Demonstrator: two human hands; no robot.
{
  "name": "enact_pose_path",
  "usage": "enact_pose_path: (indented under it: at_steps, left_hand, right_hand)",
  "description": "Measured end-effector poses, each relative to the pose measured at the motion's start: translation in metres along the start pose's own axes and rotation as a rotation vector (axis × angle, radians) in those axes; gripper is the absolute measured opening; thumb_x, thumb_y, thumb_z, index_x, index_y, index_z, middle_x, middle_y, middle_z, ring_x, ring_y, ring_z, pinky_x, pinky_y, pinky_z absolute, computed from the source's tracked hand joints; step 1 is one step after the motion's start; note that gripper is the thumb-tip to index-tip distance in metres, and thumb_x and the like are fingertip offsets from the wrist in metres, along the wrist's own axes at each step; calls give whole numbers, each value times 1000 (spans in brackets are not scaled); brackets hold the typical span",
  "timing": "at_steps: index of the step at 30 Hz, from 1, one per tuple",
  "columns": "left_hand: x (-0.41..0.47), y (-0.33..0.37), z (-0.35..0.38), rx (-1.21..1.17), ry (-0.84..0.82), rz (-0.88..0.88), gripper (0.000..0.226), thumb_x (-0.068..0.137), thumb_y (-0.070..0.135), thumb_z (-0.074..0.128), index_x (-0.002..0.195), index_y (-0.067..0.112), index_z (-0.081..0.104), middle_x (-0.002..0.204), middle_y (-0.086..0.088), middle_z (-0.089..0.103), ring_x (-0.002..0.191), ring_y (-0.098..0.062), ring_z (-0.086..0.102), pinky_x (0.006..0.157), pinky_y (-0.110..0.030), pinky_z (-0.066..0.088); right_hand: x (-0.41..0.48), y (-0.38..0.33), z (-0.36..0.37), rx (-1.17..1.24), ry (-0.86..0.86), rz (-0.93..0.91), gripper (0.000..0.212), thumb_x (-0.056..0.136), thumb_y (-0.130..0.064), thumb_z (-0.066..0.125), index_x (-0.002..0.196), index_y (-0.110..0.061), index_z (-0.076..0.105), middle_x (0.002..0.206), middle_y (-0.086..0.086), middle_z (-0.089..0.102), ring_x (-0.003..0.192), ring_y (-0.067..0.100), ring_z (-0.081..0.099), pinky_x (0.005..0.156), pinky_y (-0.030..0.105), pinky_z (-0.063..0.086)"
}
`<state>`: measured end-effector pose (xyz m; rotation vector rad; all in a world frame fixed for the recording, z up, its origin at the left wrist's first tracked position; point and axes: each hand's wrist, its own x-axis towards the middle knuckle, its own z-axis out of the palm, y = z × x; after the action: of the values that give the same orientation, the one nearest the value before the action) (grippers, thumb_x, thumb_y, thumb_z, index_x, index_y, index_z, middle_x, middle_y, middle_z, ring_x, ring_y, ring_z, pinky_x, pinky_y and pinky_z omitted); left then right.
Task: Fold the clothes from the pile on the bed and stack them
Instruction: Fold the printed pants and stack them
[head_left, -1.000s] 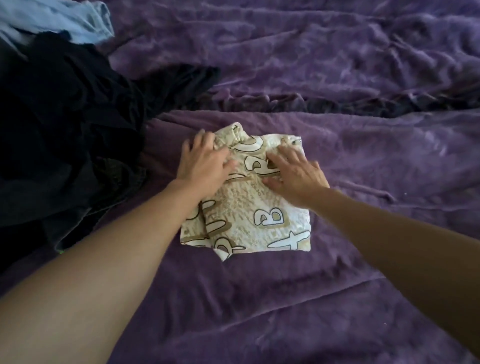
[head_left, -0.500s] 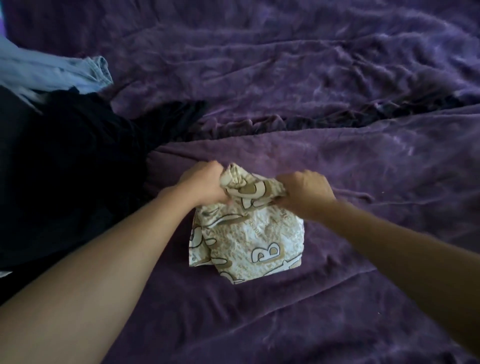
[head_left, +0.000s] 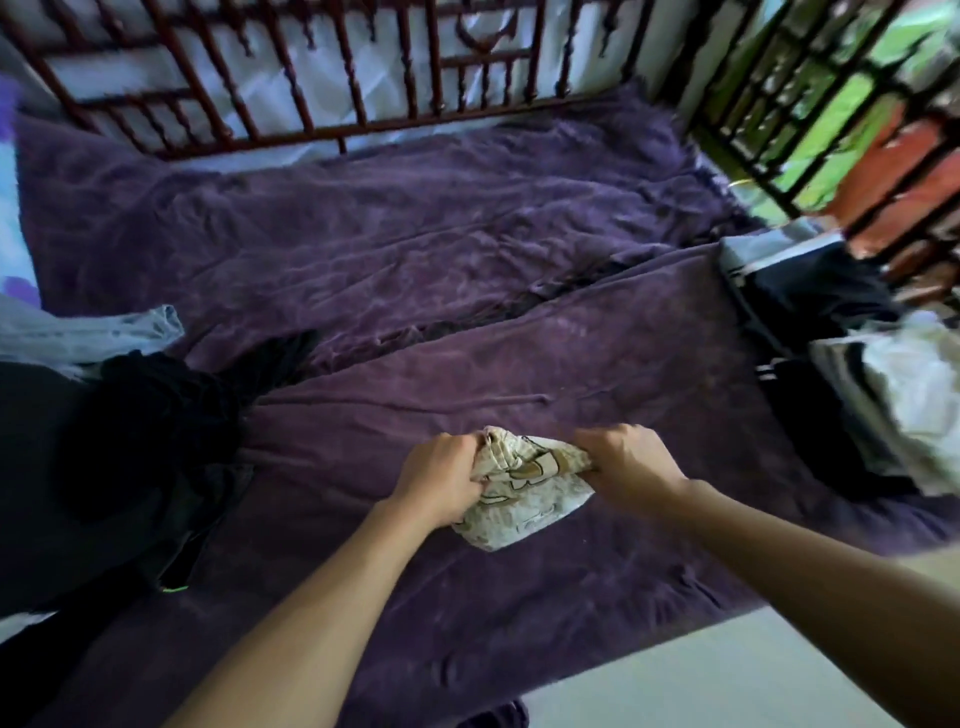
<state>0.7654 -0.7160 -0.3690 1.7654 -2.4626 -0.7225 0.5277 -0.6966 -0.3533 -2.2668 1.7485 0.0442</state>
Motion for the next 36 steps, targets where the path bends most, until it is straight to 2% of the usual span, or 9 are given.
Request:
enact_pose_path:
  at_steps: [4, 14, 18, 20, 23, 27, 31, 33, 36]
  left_hand:
    - [-10, 95, -5, -9, 12, 121, 33, 76, 32, 67, 107, 26, 62, 103, -6, 70, 99, -31, 63, 76, -37, 50]
    - [30, 291, -15, -62, -20, 376, 41, 74, 43, 69, 112, 28, 61, 107, -8, 69, 102, -33, 62, 79, -38, 49]
    - [79, 345, -16, -109, 6, 445, 37, 73, 42, 70, 105, 26, 62, 101, -6, 71, 97, -33, 63, 74, -36, 47]
    - [110, 368, -16, -139, 17, 449, 36, 73, 42, 70, 104, 27, 62, 99, -5, 71, 96, -32, 63, 73, -36, 48]
    - [159, 401, -18, -167, 22, 457, 34, 74, 36, 68, 106, 26, 61, 99, -5, 71, 96, -31, 63, 73, -36, 48]
    - [214, 441, -24, -216, 29, 467, 32, 79, 34, 67, 109, 24, 60, 100, -5, 70, 95, -30, 64, 76, -36, 50]
    - [256, 476, -29, -248, 26, 470, 33, 81, 32, 67, 110, 20, 59, 101, -8, 70, 95, -31, 64, 78, -39, 53]
    - [278, 493, -30, -269, 32, 452, 32, 81, 31, 67, 109, 19, 60, 101, -9, 69, 95, -32, 64, 79, -40, 52]
    - [313, 514, -23, -304, 7, 398, 30, 80, 28, 65, 107, 16, 60, 101, -12, 69, 97, -35, 63, 80, -42, 52]
  right_hand:
    - [-84, 48, -45, 2, 97, 63, 21, 75, -28, 63, 95, -27, 56, 88, -3, 69, 87, 30, 64, 63, 32, 41]
    - [-200, 180, -135, -6, 248, 314, 9, 74, -23, 64, 83, -25, 62, 74, -1, 67, 76, 28, 65, 59, 36, 48]
    - [-197, 241, -163, -20, 260, 378, 3, 78, -29, 63, 81, -29, 61, 73, -3, 66, 73, 23, 64, 62, 34, 50]
    - [-188, 274, -179, -87, 291, 378, 5, 77, -33, 65, 80, -32, 61, 73, -7, 66, 70, 18, 64, 59, 28, 45]
    - [-165, 324, -206, -152, 307, 404, 16, 74, -28, 73, 85, -34, 63, 73, -7, 65, 65, 20, 61, 55, 26, 36]
    - [-131, 386, -240, -203, 332, 428, 10, 79, -21, 70, 81, -28, 64, 63, -13, 50, 56, 14, 50, 51, 20, 28]
    - [-108, 439, -263, -206, 307, 455, 6, 84, -22, 64, 86, -28, 65, 72, -6, 63, 64, 16, 54, 53, 22, 29]
    - [-95, 464, -273, -201, 302, 450, 7, 84, -19, 63, 84, -26, 65, 67, -7, 58, 60, 14, 49, 50, 20, 24]
    - [-71, 505, -280, -181, 254, 412, 8, 86, -22, 63, 79, -25, 62, 64, -7, 54, 59, 15, 52, 52, 23, 32]
